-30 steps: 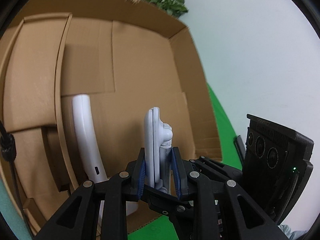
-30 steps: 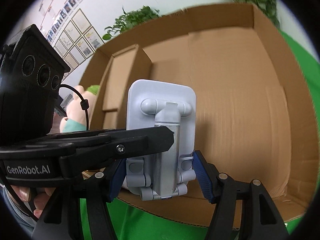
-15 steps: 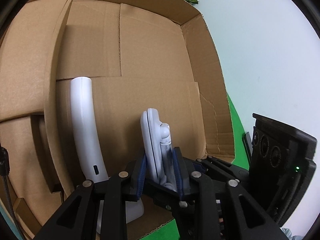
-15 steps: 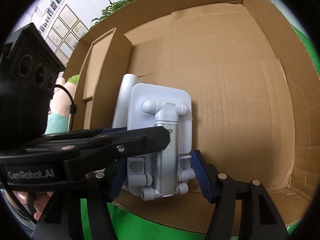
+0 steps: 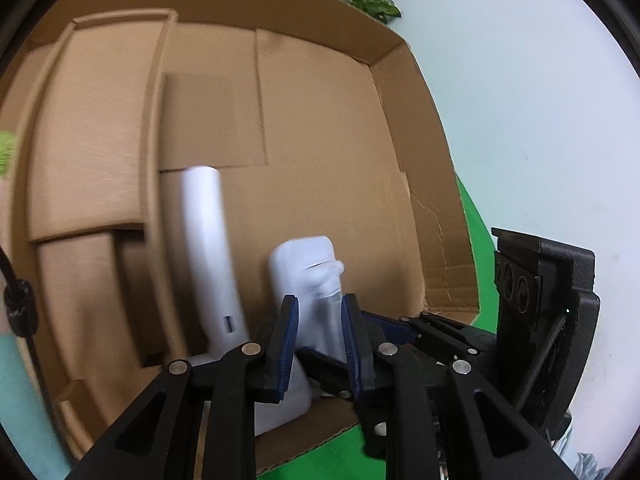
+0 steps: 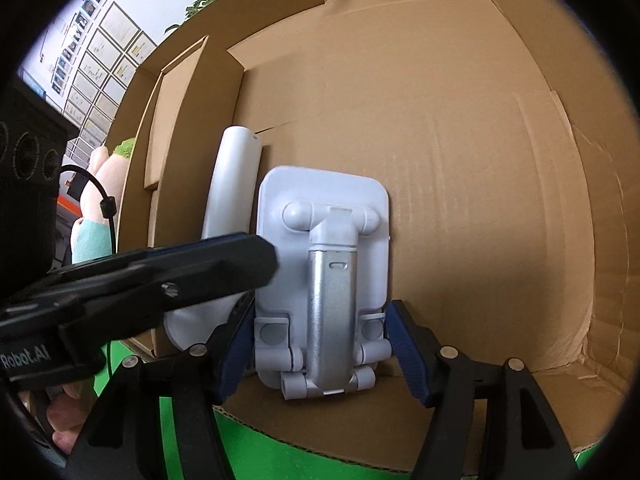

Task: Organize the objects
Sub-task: 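Lower the phone stand beside the hair dryer and open the left gripper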

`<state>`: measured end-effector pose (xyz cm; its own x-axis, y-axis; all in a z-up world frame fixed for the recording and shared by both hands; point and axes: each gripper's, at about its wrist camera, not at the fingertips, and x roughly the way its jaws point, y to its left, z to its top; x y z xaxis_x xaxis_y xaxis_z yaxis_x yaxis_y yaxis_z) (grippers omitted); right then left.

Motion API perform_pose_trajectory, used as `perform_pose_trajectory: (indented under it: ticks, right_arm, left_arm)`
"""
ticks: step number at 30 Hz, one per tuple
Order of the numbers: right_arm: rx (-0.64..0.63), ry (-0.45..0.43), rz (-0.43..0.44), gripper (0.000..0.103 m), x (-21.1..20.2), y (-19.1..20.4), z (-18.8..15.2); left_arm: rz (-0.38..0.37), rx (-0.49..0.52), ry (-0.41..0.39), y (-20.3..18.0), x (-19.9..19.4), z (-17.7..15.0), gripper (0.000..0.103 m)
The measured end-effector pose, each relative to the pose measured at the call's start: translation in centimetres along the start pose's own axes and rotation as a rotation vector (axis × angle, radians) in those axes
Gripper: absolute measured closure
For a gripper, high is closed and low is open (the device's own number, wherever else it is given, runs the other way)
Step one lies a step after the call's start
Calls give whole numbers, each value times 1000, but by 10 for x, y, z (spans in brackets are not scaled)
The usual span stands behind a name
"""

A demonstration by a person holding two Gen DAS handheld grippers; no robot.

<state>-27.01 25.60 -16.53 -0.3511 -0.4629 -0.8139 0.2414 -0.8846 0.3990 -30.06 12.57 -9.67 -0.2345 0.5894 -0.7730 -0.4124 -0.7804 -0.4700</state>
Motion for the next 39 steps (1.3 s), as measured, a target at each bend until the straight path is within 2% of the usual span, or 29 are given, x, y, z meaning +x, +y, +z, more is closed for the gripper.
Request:
perform_pose_trajectory:
  ticks: [4,6,8,11,15,19,20,21,22,23,24,25,26,27,28,30,34,37,38,39]
  right_arm:
    - [-7,-23,14,36,-8,-1,-5]
    - [-22,-23,-10,39,-7,-1,-8]
    - [-40,-23,-65,51,-3,1,-12]
    - [-41,-27,-97,59,-1,-2,-16]
    - [-55,-25,-112,59,0,-6,-12]
    - [-47,-44,-120,59,-6,-12,-16]
    - [-49,-79,-146,53,-14,-12,-19]
    - [-48,-110,-164,46,-22,-13,-22]
    - [-47,-145,-177,25,-30,-13,-26]
    - [-54,-197,-185,14,-43,-13,-26]
    - [-68,-217,-190,14,-47,-4,-25]
    - [-88,-230,-195,11,-53,-2,-30]
    - [-113,-243,-195,4,-60,2,-40]
    - [-133,-256,-193,0,-63,-3,-41]
    - [-159,-266,-202,1,-58,5,-41]
    - [-194,-299,-228,1,-57,29,-41]
    - [-194,-393,-216,1,-79,33,-51]
    - [-200,-446,-223,1,-94,47,-55]
    - [-208,-460,-232,3,-101,52,-62]
    - [-215,-468,-240,9,-105,56,-67]
  left_arm:
    - [26,18,-32,1,-20,-5,82]
    - [37,22,-43,2,-25,-7,82]
    - [39,16,-54,4,-29,-9,82]
    - [73,24,-76,5,-32,-14,82]
    - [99,29,-99,8,-35,-20,82]
    - [178,73,-176,1,-51,-28,81]
    - [216,96,-208,-3,-59,-32,75]
    - [247,110,-235,-6,-64,-35,62]
    - [282,122,-272,-10,-72,-39,54]
    - [325,133,-328,-15,-82,-46,39]
    - [352,140,-372,-19,-90,-51,23]
    - [375,144,-418,-23,-98,-57,16]
    - [402,143,-465,-27,-107,-65,2]
    - [428,139,-496,-30,-114,-72,0]
    - [453,137,-517,-32,-117,-77,0]
    - [503,132,-510,-34,-119,-86,0]
    - [607,107,-539,-34,-122,-105,0]
    - [647,123,-548,-33,-125,-118,1]
    - [658,135,-545,-34,-125,-122,3]
    - [666,143,-543,-35,-125,-125,16]
